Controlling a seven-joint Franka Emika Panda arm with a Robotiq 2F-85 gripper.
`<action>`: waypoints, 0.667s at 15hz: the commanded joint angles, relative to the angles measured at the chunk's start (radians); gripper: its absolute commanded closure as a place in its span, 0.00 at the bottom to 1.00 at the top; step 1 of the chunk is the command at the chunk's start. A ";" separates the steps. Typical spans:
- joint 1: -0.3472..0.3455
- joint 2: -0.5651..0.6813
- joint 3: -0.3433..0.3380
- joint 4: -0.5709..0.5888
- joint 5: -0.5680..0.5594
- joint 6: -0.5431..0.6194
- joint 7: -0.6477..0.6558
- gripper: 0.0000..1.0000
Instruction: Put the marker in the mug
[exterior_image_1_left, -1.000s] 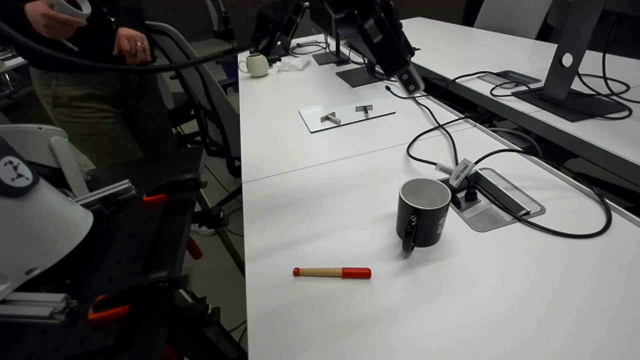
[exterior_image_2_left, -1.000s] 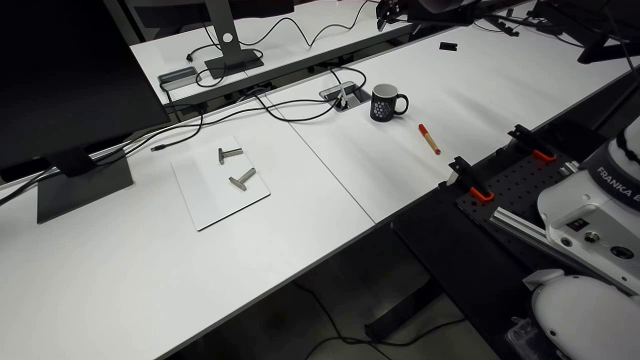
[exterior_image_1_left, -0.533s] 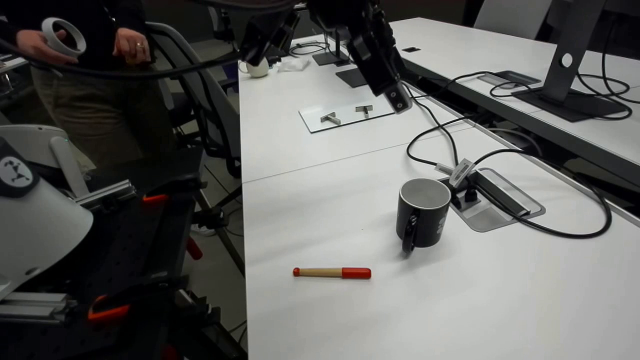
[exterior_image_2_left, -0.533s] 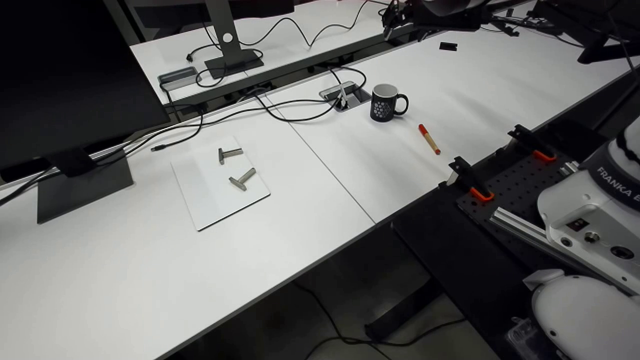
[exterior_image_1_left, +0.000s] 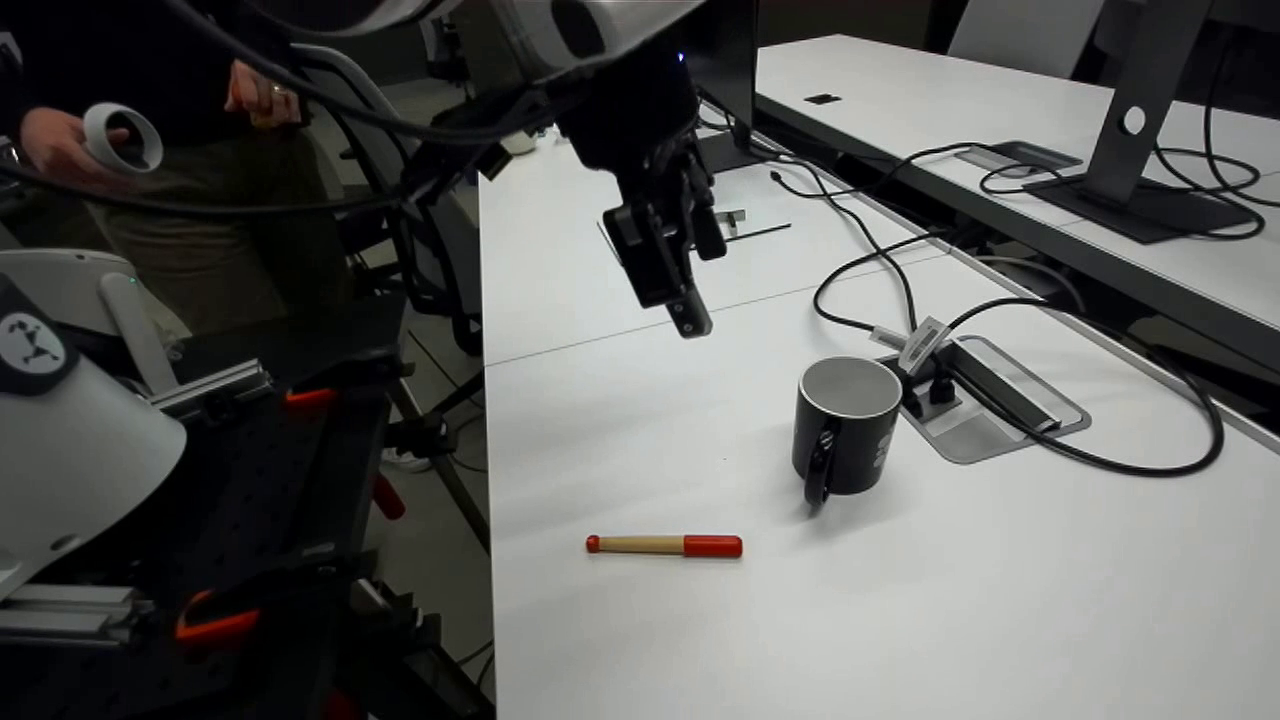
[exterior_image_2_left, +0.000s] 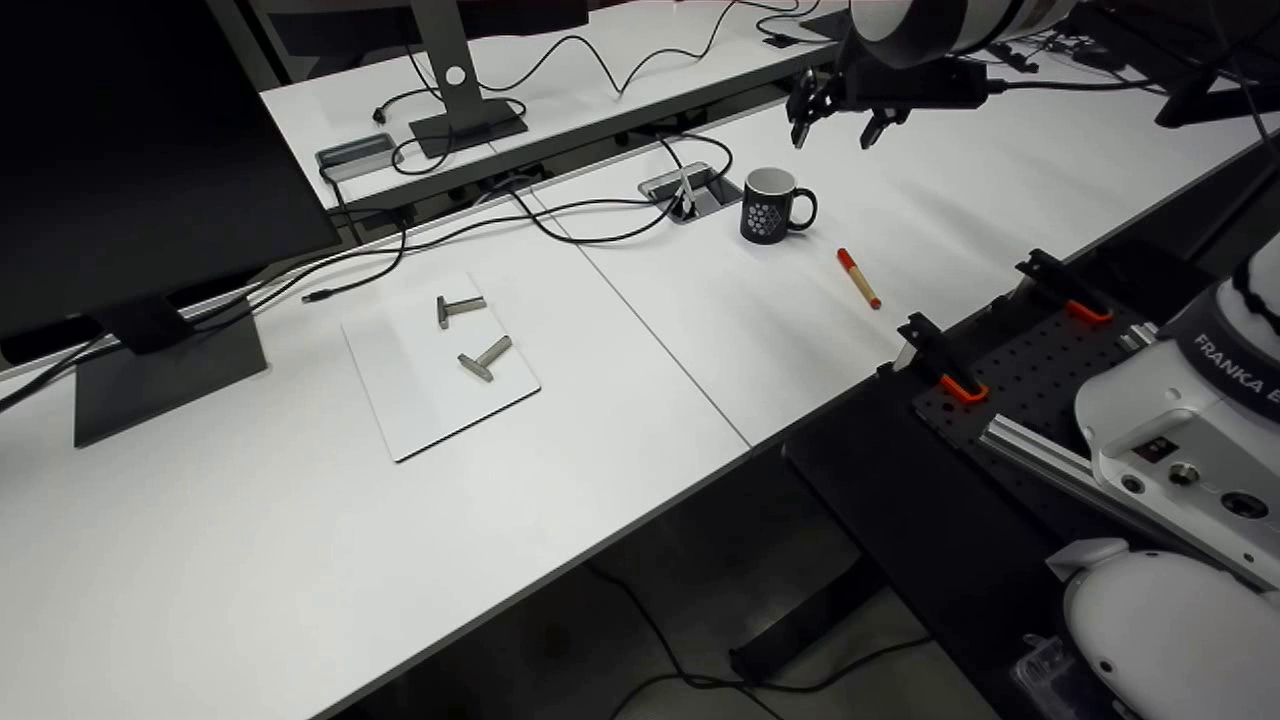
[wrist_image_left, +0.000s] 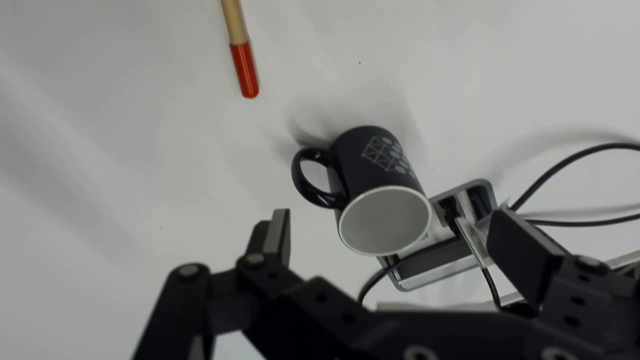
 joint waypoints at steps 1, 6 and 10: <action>-0.093 0.039 0.087 0.007 0.026 -0.050 0.004 0.00; -0.144 0.058 0.122 -0.002 0.006 -0.046 0.000 0.00; -0.139 0.059 0.121 -0.002 0.006 -0.045 0.000 0.00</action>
